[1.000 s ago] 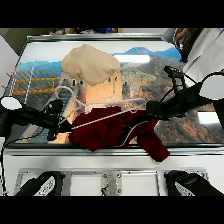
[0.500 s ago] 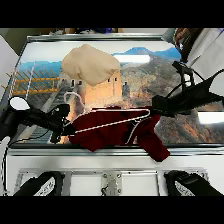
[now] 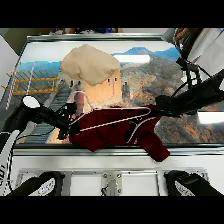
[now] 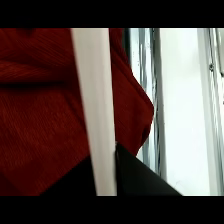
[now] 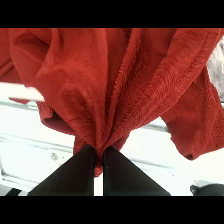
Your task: Fold the clothes and pants, and hang the long-sleeved shirts on hangers.
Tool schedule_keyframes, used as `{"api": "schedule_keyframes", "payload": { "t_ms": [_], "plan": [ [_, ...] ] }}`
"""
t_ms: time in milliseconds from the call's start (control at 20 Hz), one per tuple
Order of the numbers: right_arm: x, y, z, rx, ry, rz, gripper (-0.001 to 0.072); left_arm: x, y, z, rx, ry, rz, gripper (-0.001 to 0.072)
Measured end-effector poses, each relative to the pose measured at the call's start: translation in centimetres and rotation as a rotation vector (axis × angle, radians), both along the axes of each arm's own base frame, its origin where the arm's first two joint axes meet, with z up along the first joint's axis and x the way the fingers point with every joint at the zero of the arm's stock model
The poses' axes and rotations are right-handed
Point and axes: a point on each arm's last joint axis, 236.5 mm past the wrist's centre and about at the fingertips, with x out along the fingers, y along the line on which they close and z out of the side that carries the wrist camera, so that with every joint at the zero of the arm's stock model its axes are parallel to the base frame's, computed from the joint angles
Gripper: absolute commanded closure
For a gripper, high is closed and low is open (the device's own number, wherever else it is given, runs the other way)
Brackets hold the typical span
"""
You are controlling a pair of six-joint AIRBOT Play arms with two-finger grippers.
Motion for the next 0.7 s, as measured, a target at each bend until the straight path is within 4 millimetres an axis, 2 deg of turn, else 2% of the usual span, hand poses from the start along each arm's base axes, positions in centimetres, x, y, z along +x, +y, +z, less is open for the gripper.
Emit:
{"api": "schedule_keyframes", "payload": {
  "t_ms": [150, 350, 550, 700],
  "plan": [
    [-0.1, 0.1, 0.1, 0.002, 0.003, 0.005, 0.0682, 0.1, -0.5, -0.3, -0.003, 0.001, -0.005, 0.0681],
    [0.8, 0.7, 0.4, 0.023, -0.043, 0.007, 0.0682, -0.1, -1.2, -0.5, -0.001, -0.004, -0.03, 0.0681],
    [1.6, 2.5, 1.1, 0.052, -0.112, 0.042, 0.0682, -0.2, -1.6, -0.5, -0.001, -0.008, -0.045, 0.0681],
    [1.4, 4.3, 1.6, 0.092, -0.135, 0.081, 0.0682, -0.2, -1.7, -0.6, -0.001, -0.01, -0.047, 0.068]
  ]
}}
